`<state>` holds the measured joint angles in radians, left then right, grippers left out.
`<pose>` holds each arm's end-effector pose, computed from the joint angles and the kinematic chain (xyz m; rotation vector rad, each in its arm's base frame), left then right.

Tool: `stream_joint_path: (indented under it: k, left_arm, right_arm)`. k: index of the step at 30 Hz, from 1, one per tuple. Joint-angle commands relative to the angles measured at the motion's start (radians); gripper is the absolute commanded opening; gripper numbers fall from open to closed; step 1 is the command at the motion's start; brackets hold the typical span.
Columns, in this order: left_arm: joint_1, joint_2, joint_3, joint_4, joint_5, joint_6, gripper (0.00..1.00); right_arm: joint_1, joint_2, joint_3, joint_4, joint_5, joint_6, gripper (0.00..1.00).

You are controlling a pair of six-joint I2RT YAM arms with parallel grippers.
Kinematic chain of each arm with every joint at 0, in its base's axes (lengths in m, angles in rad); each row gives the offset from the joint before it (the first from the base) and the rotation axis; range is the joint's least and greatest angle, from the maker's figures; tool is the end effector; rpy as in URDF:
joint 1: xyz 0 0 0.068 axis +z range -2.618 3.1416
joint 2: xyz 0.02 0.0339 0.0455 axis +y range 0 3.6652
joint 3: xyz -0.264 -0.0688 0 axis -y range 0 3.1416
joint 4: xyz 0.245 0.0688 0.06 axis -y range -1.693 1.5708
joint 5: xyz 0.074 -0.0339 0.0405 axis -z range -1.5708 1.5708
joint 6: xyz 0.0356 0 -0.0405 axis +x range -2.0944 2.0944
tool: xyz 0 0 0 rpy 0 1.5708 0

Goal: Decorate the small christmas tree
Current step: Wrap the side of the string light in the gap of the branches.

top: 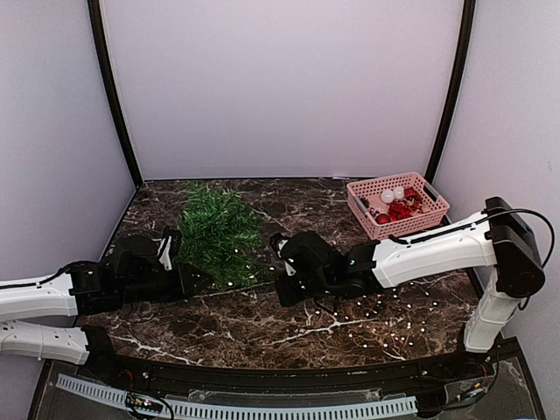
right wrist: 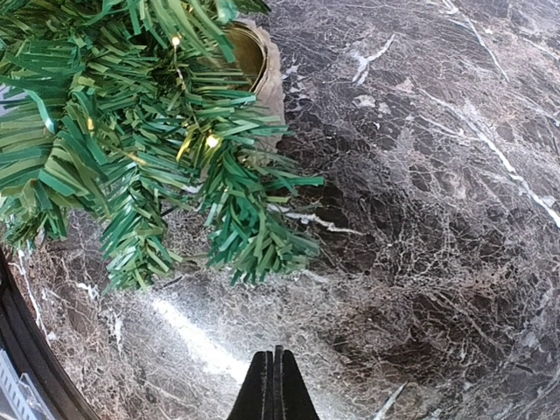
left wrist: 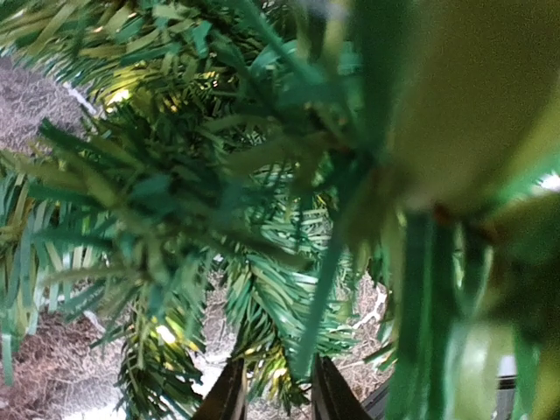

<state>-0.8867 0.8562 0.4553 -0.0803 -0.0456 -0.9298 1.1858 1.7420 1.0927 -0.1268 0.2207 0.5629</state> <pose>0.1233 -0.1486 0.2218 -0.0789 2.2307 -1.0350 0.1477 0.3437 0.1971 -0.6301 2.3220 0.6029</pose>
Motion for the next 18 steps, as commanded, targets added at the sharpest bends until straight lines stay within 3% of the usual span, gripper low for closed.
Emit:
stream_joint_path:
  k: [1, 7, 18]
  left_arm:
    - [-0.003, 0.009, -0.012, 0.042, -0.011, 0.0, 0.19]
    - [-0.003, -0.012, -0.012, 0.04, -0.028, -0.005, 0.0]
    - [-0.001, -0.099, -0.017, -0.011, -0.067, -0.009, 0.0]
  right_arm:
    - [0.017, 0.003, -0.005, 0.036, 0.004, 0.005, 0.0]
    - [0.021, 0.013, -0.001, 0.013, 0.034, 0.003, 0.0]
    - [0.021, 0.063, 0.01, -0.07, 0.085, 0.007, 0.0]
